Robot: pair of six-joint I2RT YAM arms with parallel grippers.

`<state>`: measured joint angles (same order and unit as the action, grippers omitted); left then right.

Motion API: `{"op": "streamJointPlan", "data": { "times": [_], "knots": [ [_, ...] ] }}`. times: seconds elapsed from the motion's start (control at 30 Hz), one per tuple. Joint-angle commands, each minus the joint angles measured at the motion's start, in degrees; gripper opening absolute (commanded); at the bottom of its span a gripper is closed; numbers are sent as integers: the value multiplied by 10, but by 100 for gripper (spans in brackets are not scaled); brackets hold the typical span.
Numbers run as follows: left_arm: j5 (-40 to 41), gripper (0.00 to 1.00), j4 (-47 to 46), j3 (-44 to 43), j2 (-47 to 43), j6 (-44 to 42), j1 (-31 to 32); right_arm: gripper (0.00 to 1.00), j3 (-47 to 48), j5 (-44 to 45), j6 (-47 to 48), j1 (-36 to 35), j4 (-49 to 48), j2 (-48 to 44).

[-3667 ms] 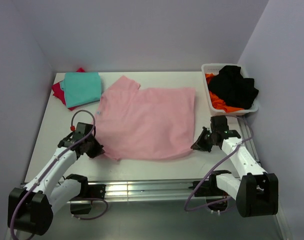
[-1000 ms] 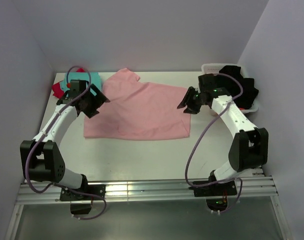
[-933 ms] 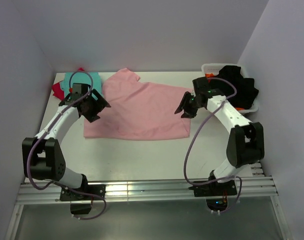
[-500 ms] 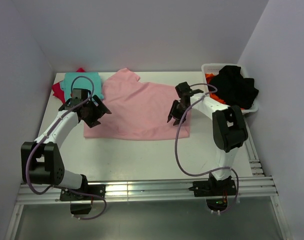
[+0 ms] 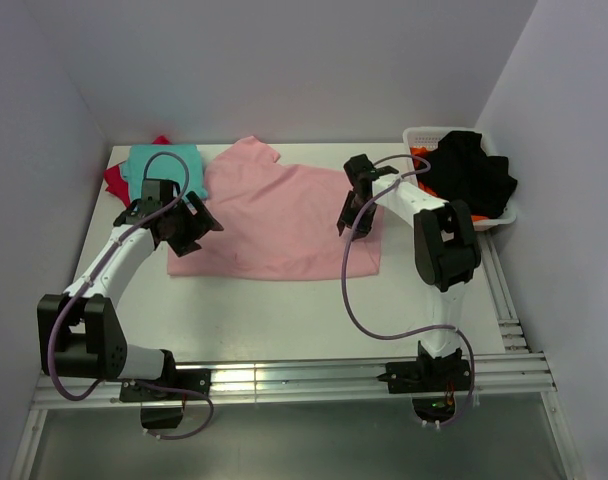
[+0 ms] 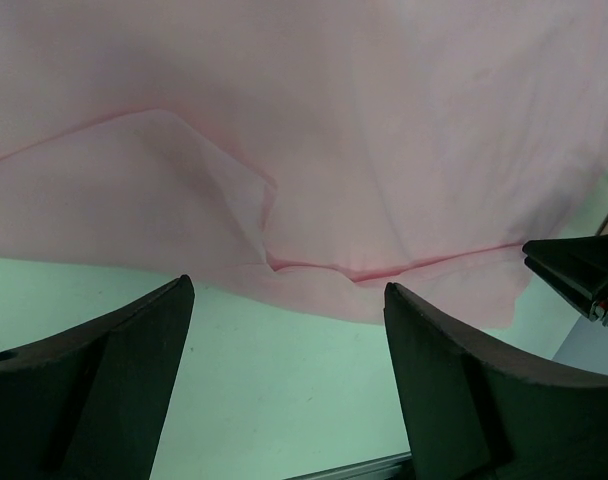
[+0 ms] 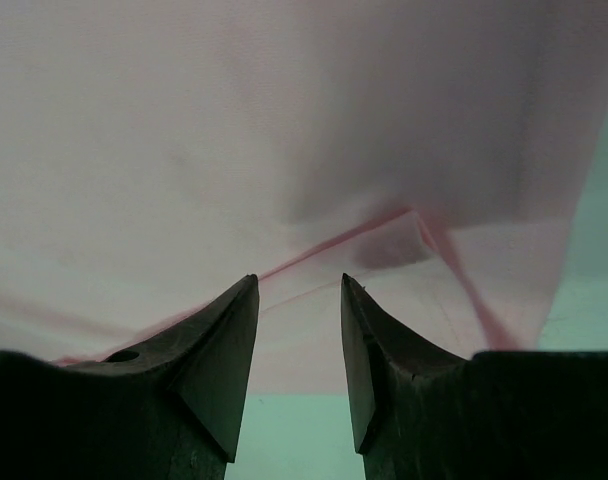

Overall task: Fold and stack the t-shirts
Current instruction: Flatten the tshirt out

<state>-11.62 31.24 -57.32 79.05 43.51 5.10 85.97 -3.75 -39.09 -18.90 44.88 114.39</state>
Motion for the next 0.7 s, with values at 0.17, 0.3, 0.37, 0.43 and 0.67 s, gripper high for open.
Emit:
{"op": "streamJointPlan", "data": {
  "times": [0.17,0.3,0.37,0.43,0.67],
  "knots": [
    [-15,83,-3,20,-28,-28,-2,46,0,86,3,-4,53,-29],
    [-22,83,-6,29,-28,-30,-3,46,-5,91,5,-4,42,-14],
    [-24,83,-4,32,-29,-31,-3,46,2,95,4,-4,42,3],
    [-24,83,-4,34,-30,-33,-3,46,5,96,5,-4,42,13],
    [-22,83,0,44,-35,-40,-4,44,6,92,-1,-4,33,30]
  ]
}}
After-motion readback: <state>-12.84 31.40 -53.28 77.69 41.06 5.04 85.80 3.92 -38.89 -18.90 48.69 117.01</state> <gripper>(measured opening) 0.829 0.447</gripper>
